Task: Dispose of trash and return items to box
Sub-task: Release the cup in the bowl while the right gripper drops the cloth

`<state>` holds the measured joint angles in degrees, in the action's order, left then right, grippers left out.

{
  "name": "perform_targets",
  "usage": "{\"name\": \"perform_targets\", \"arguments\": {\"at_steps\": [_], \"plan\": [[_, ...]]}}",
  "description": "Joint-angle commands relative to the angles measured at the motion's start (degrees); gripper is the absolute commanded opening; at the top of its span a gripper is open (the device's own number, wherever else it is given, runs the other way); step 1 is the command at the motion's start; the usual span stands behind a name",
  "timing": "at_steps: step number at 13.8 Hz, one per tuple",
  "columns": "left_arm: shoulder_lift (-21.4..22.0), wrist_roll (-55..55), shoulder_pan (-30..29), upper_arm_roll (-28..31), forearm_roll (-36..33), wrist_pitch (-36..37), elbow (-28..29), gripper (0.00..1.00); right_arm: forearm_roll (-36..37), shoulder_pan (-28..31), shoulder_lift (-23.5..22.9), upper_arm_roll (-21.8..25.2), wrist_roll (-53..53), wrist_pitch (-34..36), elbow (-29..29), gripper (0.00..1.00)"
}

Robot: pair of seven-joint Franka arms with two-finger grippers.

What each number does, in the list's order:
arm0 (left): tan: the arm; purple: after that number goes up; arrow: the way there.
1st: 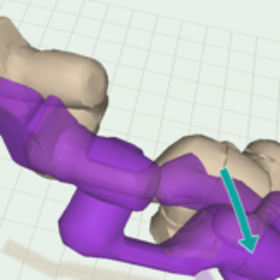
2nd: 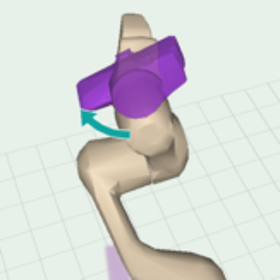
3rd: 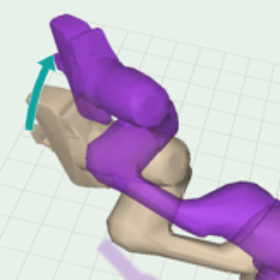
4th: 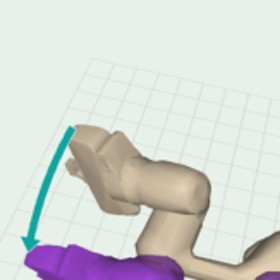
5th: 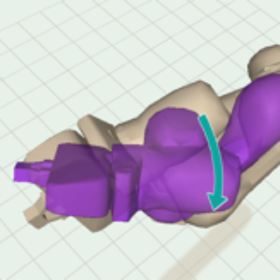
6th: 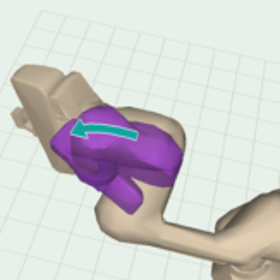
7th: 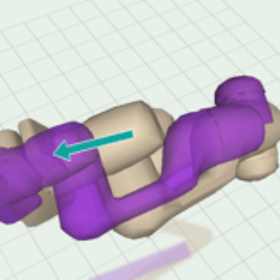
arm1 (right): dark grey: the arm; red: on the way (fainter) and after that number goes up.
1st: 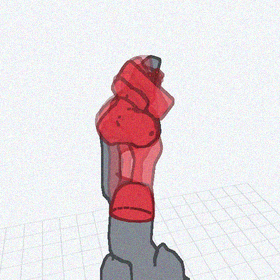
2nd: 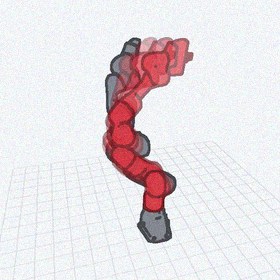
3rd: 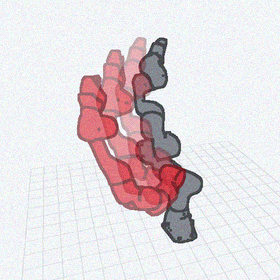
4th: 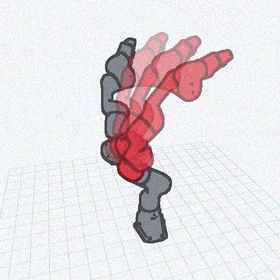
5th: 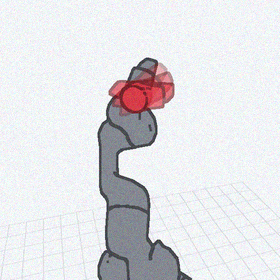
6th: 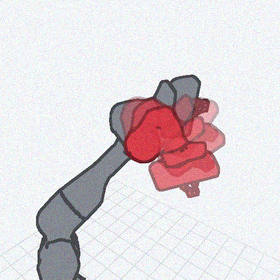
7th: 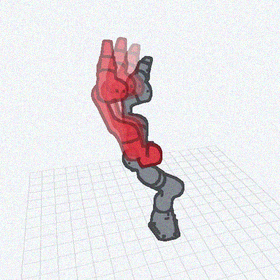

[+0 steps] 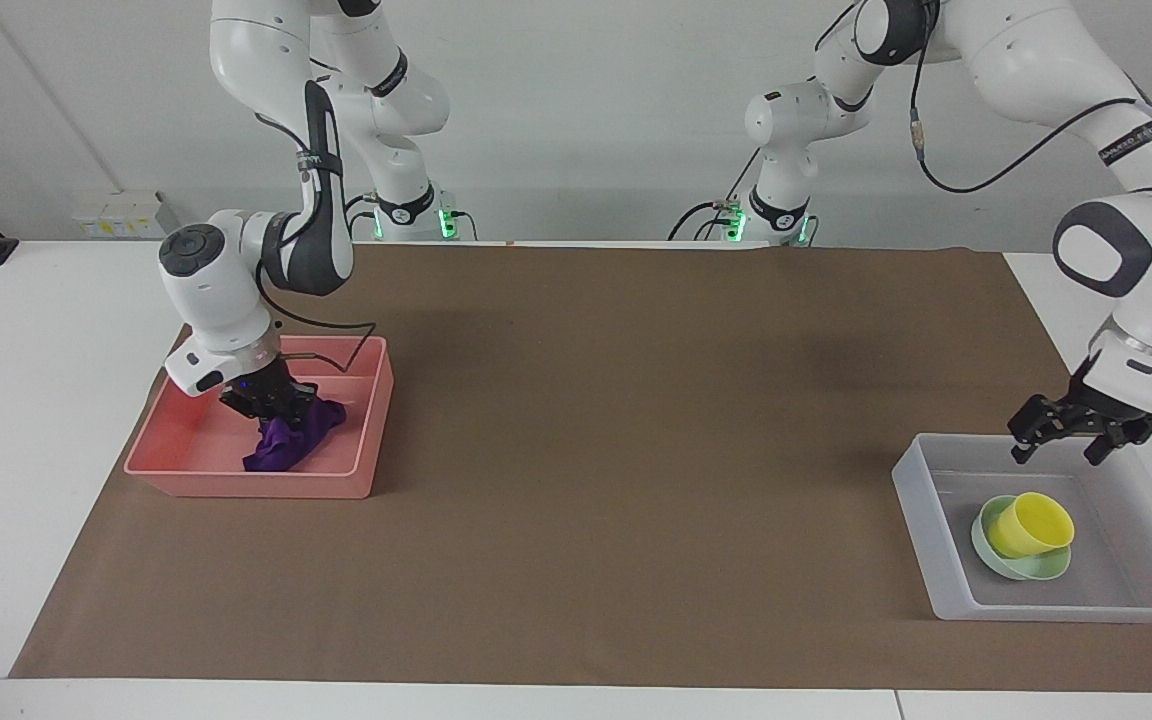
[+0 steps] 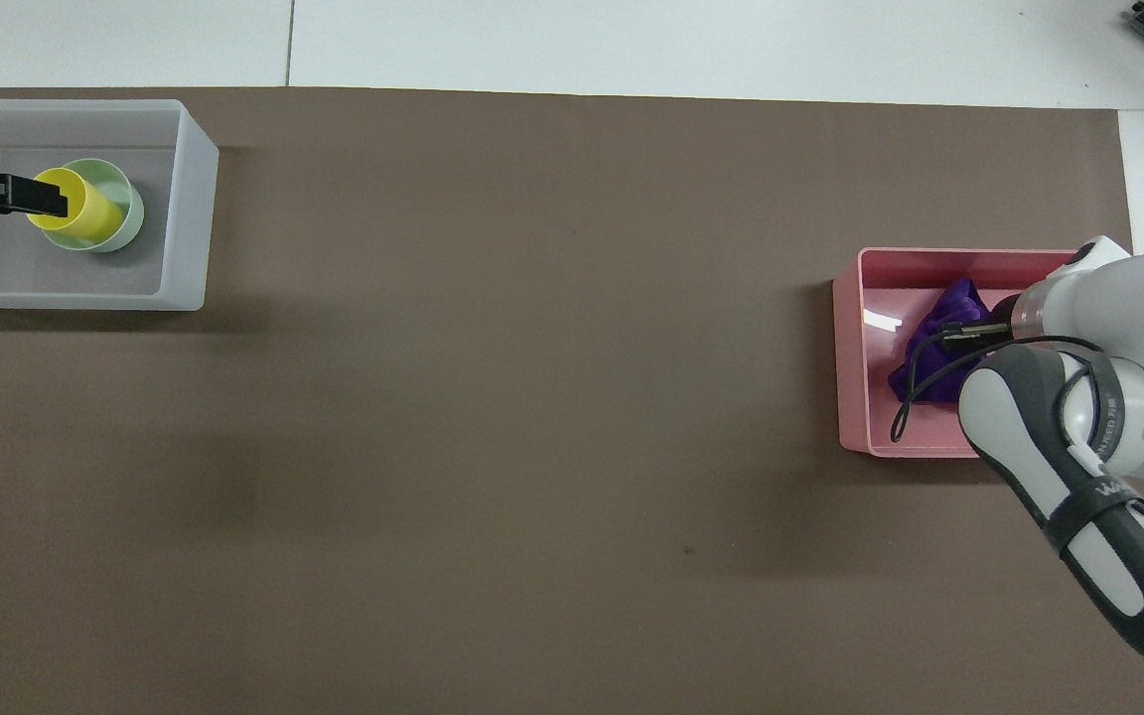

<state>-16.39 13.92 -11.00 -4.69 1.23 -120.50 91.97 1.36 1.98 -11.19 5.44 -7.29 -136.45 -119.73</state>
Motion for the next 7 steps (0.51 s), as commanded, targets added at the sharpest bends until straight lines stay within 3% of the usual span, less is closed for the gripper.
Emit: {"name": "perform_targets", "arguments": {"at_steps": [1,5,7], "plan": [[9.95,-3.18,3.08,0.73,0.18,-0.44,11.71,1.0,-0.56,0.83,-0.06,-0.61,0.61,-1.63,-0.5,1.0],[19.53,-8.73,7.48,0.73,0.18,0.44,19.88,1.0,-0.48,0.22,1.78,-1.13,0.87,0.3,1.25,1.0],[22.01,-8.65,8.18,0.64,0.18,3.41,21.49,1.0,-0.48,0.04,2.75,-1.4,2.7,4.06,3.53,1.0]]}}
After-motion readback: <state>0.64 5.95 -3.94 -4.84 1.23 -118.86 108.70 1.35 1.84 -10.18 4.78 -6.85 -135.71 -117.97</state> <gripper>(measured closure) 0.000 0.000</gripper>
